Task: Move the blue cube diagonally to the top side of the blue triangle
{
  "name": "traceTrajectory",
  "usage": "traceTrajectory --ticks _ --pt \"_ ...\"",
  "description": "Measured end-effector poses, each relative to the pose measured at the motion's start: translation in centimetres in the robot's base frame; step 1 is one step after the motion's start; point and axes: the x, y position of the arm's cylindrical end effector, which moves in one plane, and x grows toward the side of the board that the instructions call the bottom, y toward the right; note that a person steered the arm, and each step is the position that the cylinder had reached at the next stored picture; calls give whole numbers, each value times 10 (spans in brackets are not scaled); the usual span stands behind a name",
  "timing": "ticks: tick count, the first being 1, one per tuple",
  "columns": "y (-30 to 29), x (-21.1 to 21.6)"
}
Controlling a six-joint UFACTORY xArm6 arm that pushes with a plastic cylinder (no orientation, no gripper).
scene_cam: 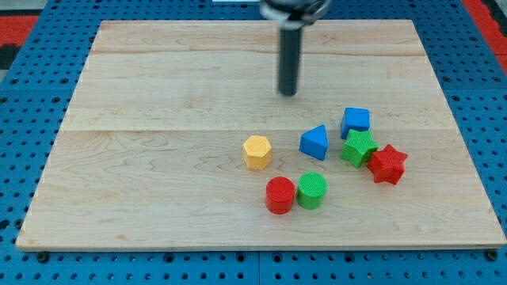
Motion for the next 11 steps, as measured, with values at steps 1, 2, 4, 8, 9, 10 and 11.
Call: traceTrajectory --ticks 1,2,4,8,9,10,11 --pt "116 -12" --pt "185 53" --pt "99 117" --pt "-11 93" --pt "-24 97" --pt "-11 97" --pt "48 94"
